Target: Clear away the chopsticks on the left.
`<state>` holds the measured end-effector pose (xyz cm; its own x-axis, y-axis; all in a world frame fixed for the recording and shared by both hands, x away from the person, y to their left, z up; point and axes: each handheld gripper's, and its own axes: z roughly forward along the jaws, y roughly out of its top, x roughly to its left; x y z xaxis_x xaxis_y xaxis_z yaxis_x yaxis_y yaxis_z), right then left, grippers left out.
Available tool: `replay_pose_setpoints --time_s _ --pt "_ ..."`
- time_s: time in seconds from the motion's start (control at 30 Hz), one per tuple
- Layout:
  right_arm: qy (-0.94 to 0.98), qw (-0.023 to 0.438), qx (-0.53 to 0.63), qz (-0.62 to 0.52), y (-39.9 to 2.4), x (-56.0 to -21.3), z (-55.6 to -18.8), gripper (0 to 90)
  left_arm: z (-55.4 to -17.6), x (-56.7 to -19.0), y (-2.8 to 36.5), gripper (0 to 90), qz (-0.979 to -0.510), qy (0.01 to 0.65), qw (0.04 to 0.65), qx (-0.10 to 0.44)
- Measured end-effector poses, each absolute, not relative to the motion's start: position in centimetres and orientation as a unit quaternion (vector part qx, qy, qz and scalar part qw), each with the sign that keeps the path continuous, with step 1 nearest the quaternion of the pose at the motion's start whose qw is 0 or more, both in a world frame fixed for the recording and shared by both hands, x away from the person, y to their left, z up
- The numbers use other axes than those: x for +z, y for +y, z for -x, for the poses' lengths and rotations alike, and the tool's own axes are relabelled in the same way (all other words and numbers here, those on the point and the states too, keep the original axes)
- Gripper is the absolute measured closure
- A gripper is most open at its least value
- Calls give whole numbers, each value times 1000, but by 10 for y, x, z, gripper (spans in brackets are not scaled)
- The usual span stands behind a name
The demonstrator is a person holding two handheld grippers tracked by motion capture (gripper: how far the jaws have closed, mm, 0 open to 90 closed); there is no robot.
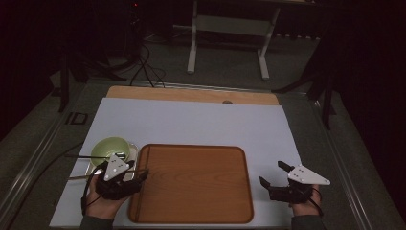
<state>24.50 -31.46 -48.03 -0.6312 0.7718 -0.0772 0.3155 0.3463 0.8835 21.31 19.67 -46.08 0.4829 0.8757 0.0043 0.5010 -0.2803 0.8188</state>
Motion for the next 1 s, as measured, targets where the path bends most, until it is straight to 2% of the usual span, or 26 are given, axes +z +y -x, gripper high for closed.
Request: replay_pose_setpoints --time_s 0.67,1.0 --pt "781 252 454 -348 -316 -480 -245 108 -206 -456 251 387 -734 496 365 286" --pt "780 252 454 -349 -316 -480 -245 109 -205 -463 261 353 -733 509 335 303"
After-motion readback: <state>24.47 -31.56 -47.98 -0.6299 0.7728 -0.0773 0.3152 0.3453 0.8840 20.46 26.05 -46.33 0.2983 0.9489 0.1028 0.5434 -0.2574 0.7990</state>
